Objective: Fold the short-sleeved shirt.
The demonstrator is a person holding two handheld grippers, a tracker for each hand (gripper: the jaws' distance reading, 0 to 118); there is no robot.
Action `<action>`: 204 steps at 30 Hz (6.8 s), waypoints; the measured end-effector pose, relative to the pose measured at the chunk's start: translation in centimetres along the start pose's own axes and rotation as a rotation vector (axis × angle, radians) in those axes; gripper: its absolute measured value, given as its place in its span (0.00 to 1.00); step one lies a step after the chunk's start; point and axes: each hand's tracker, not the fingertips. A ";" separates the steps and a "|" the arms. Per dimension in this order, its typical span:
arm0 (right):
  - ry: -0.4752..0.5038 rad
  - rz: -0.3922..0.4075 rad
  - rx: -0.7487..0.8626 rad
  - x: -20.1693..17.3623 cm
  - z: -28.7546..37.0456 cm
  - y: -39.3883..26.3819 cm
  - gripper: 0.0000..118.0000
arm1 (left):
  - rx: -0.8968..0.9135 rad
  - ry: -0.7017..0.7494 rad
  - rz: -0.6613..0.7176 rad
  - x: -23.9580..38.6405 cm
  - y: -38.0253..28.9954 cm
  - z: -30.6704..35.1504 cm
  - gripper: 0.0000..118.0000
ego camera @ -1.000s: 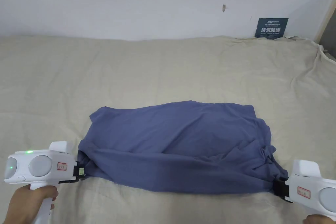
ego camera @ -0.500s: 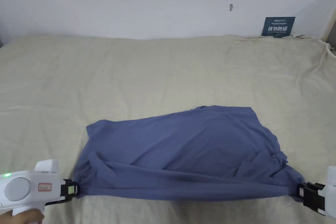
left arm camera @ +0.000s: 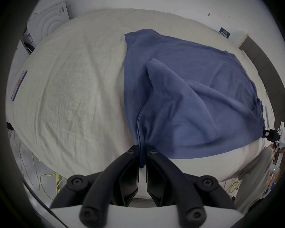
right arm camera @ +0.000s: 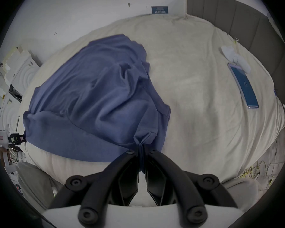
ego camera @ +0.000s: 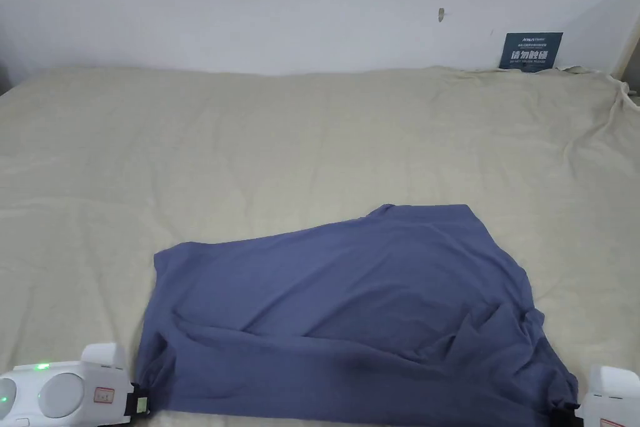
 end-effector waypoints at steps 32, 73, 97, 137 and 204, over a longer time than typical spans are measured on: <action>0.070 0.118 0.633 -6.6 12.8 12.0 0.02 | 0.505 0.032 -0.091 6.8 14.1 9.3 0.02; 0.081 0.095 0.451 -5.9 1.7 21.0 0.01 | 0.043 0.047 -0.036 1.7 24.5 -9.2 0.01; -0.028 0.116 0.122 -8.1 -16.1 33.0 0.84 | 0.196 -0.014 -0.120 1.8 22.1 -1.8 0.00; 0.245 0.138 0.438 -0.4 10.4 12.4 0.01 | 0.273 -0.034 -0.028 -0.2 9.9 7.2 0.00; 0.018 0.073 0.654 -3.5 13.0 8.6 0.01 | 0.071 -0.038 0.094 -2.3 4.4 -0.3 0.00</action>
